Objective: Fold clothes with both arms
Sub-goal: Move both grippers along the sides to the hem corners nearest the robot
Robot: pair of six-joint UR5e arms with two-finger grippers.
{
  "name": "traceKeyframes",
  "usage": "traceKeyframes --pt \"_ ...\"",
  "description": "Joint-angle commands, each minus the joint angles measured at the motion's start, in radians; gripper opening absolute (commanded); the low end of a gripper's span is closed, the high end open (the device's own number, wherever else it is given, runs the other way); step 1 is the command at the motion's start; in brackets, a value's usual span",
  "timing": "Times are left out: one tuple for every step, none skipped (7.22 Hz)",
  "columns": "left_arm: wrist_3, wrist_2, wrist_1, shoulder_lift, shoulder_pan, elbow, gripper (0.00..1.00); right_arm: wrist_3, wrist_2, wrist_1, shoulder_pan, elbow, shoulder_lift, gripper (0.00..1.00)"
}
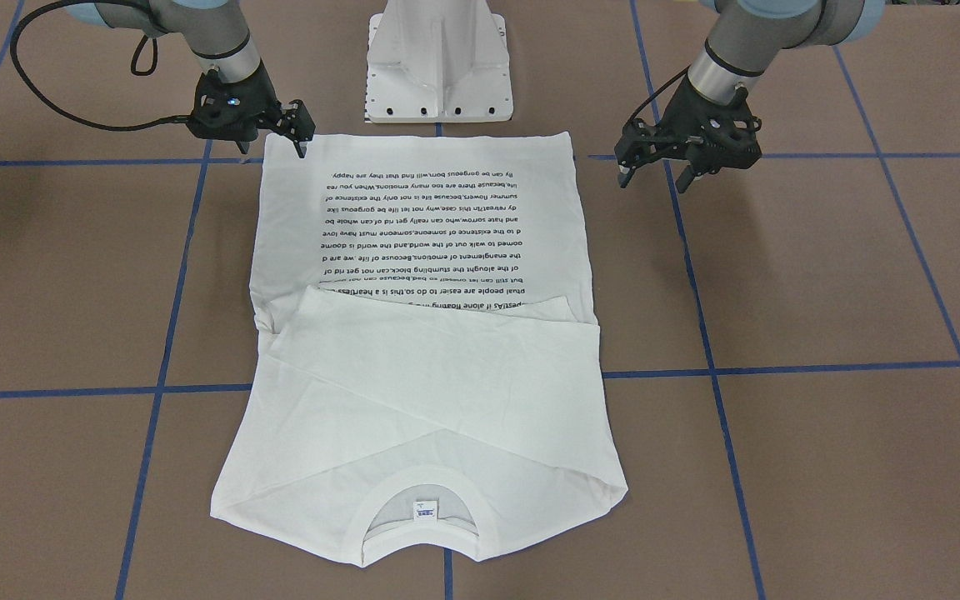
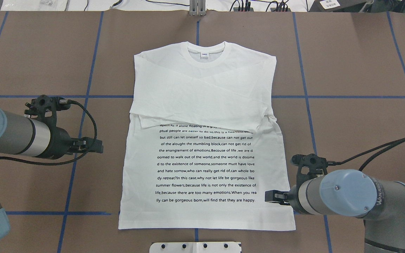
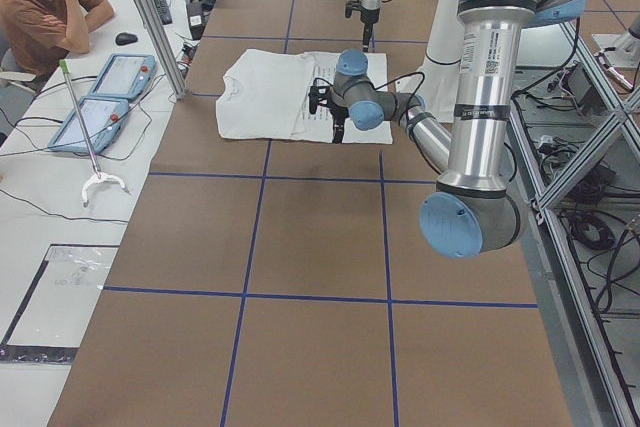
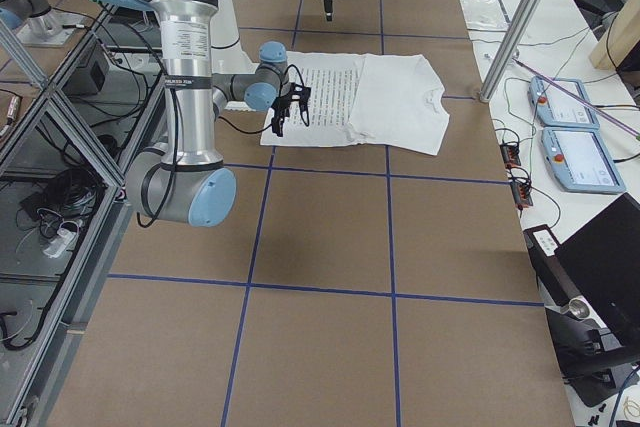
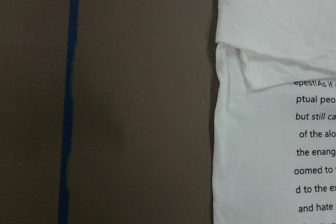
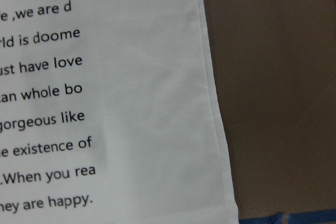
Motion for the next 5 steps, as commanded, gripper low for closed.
traceKeyframes --pt "-0.003 0.001 0.000 -0.003 0.004 0.001 1.00 0.009 -0.019 0.012 -0.035 -0.046 -0.008 1.00" --pt "-0.003 0.001 0.000 -0.005 0.005 -0.001 1.00 0.013 -0.019 0.071 -0.035 -0.068 -0.016 1.00" --pt "-0.003 0.001 0.000 -0.008 0.005 -0.003 1.00 0.017 -0.019 0.090 -0.041 -0.071 -0.038 1.00" --pt "-0.001 0.001 0.000 -0.008 0.004 -0.003 1.00 0.037 -0.019 0.091 -0.052 -0.070 -0.040 1.00" --pt "-0.001 0.001 0.000 -0.008 0.004 -0.001 1.00 0.054 -0.021 0.091 -0.064 -0.070 -0.040 1.00"
